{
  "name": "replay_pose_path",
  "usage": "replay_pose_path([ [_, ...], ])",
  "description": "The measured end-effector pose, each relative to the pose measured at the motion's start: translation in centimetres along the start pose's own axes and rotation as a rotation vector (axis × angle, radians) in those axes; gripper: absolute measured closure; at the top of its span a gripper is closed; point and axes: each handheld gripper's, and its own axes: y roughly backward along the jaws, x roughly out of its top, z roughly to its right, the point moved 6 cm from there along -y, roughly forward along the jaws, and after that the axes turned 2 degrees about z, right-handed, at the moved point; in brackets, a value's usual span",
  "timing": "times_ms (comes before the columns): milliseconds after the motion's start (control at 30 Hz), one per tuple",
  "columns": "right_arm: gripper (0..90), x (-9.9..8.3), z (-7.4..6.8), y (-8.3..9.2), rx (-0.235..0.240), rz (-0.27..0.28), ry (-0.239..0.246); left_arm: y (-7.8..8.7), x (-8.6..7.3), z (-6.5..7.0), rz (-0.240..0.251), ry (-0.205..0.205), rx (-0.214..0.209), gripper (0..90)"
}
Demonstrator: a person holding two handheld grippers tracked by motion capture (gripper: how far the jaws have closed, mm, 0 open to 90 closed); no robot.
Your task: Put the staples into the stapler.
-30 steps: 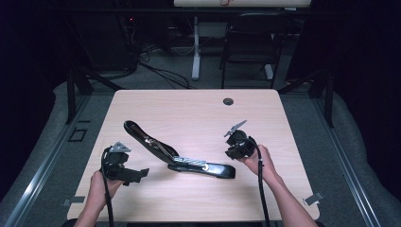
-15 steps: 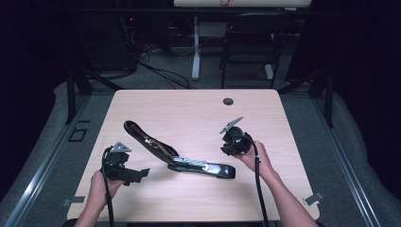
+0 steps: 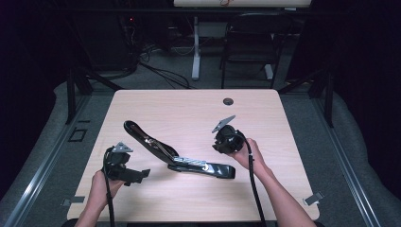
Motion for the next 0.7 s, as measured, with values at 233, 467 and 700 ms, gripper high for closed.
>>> replay_pose_path([
  [233,78.3,0.7,-0.3,0.1,0.038,0.035,0.006,-0.1,0.0,0.1,-0.005,-0.009,-0.003,0.0],
  [467,78.3,1.3,-1.2,0.3,0.095,0.067,0.027,-0.1,0.0,0.2,-0.007,-0.01,-0.006,0.0],
  [700,78.2,2.0,-2.3,0.5,0.138,0.092,0.069,-0.1,0.0,0.2,-0.01,-0.014,-0.009,0.1],
])
